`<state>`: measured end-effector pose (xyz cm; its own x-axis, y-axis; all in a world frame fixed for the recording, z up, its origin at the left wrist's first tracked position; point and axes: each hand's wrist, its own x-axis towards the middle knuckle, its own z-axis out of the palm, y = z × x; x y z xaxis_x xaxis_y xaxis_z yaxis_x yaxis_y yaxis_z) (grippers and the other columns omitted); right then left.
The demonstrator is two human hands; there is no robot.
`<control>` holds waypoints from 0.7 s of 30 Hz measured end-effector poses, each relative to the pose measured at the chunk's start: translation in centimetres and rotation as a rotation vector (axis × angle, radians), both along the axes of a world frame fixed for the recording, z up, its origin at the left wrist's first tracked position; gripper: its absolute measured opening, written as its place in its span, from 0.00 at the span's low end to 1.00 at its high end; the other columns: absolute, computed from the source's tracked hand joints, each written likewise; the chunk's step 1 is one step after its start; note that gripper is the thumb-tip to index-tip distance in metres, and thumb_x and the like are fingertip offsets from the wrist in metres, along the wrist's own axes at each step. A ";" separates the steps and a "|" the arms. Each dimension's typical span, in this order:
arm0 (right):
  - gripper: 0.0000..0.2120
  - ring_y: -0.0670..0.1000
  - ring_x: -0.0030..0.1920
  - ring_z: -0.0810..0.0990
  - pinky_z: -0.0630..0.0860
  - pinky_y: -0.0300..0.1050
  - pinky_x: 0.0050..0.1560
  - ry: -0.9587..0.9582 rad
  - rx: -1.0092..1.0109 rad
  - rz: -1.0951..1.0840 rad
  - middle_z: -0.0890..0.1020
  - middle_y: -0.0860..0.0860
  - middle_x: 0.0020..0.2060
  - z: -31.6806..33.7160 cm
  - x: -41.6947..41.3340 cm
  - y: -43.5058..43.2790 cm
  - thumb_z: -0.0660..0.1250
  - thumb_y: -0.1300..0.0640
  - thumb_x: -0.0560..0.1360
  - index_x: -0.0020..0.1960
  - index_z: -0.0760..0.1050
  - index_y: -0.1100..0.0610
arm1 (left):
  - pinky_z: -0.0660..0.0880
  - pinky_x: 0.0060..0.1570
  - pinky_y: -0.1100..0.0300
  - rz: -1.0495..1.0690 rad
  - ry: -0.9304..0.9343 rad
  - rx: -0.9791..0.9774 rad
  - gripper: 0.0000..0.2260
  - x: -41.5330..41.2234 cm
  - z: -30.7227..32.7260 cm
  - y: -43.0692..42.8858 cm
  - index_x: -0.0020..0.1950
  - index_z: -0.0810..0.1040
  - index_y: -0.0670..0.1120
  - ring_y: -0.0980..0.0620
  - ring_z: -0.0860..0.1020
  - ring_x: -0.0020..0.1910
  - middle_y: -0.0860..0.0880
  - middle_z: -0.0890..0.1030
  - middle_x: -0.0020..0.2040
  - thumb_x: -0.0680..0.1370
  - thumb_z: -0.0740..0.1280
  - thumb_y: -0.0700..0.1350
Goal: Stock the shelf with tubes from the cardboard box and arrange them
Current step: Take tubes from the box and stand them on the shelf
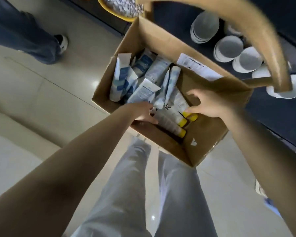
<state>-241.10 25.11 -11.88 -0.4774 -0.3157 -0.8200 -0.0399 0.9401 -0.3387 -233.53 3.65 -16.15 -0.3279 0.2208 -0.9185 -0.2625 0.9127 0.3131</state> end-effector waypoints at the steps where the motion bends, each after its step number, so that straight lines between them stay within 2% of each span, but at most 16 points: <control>1: 0.34 0.53 0.68 0.69 0.66 0.46 0.63 0.009 0.015 -0.004 0.70 0.53 0.69 -1.0 -0.1 -0.2 0.73 0.50 0.71 0.72 0.64 0.54 | 0.63 0.68 0.51 0.000 -0.007 0.005 0.35 -0.5 -0.7 -0.3 0.75 0.60 0.51 0.46 0.64 0.71 0.50 0.63 0.74 0.73 0.66 0.62; 3: 0.34 0.54 0.67 0.70 0.67 0.45 0.61 -0.009 0.030 -0.029 0.70 0.53 0.70 -2.8 -0.2 -0.6 0.73 0.50 0.71 0.73 0.64 0.55 | 0.61 0.67 0.51 -0.038 -0.008 0.006 0.35 -1.2 -1.8 -0.6 0.74 0.62 0.52 0.46 0.63 0.72 0.50 0.62 0.75 0.72 0.65 0.65; 6: 0.32 0.55 0.63 0.74 0.71 0.49 0.62 -0.075 0.017 -0.108 0.74 0.53 0.66 -5.1 -0.2 -0.7 0.73 0.50 0.70 0.71 0.66 0.54 | 0.66 0.64 0.52 -0.116 -0.026 0.035 0.34 -1.2 -3.2 -0.3 0.71 0.67 0.50 0.48 0.68 0.67 0.50 0.68 0.71 0.71 0.64 0.67; 8: 0.31 0.55 0.62 0.75 0.71 0.51 0.63 -0.101 -0.002 -0.201 0.75 0.53 0.65 -6.3 -0.3 -0.7 0.73 0.50 0.71 0.70 0.67 0.54 | 0.65 0.67 0.50 -0.137 -0.048 0.061 0.35 -1.1 -3.8 0.1 0.72 0.66 0.49 0.49 0.68 0.68 0.50 0.68 0.71 0.71 0.64 0.68; 13: 0.29 0.56 0.63 0.74 0.70 0.47 0.59 -0.114 -0.013 -0.316 0.74 0.56 0.66 -7.7 -0.3 -1.1 0.71 0.54 0.74 0.72 0.65 0.55 | 0.61 0.70 0.50 -0.141 -0.154 0.057 0.36 -1.7 -4.1 0.2 0.75 0.60 0.48 0.48 0.64 0.72 0.49 0.64 0.75 0.73 0.65 0.65; 18: 0.30 0.57 0.62 0.75 0.69 0.44 0.54 -0.107 -0.010 -0.343 0.74 0.57 0.65 -8.1 -0.2 -1.0 0.71 0.57 0.73 0.72 0.65 0.57 | 0.60 0.71 0.48 -0.095 -0.244 0.046 0.39 -1.6 -5.4 1.1 0.76 0.58 0.48 0.48 0.61 0.73 0.50 0.62 0.75 0.71 0.68 0.63; 21: 0.30 0.55 0.58 0.76 0.69 0.43 0.52 -0.169 -0.013 -0.381 0.76 0.57 0.64 -8.2 -0.3 -0.6 0.72 0.58 0.72 0.72 0.66 0.58 | 0.60 0.72 0.46 0.024 -0.310 0.072 0.41 -1.4 -5.7 1.0 0.76 0.58 0.51 0.47 0.62 0.73 0.50 0.62 0.75 0.69 0.72 0.61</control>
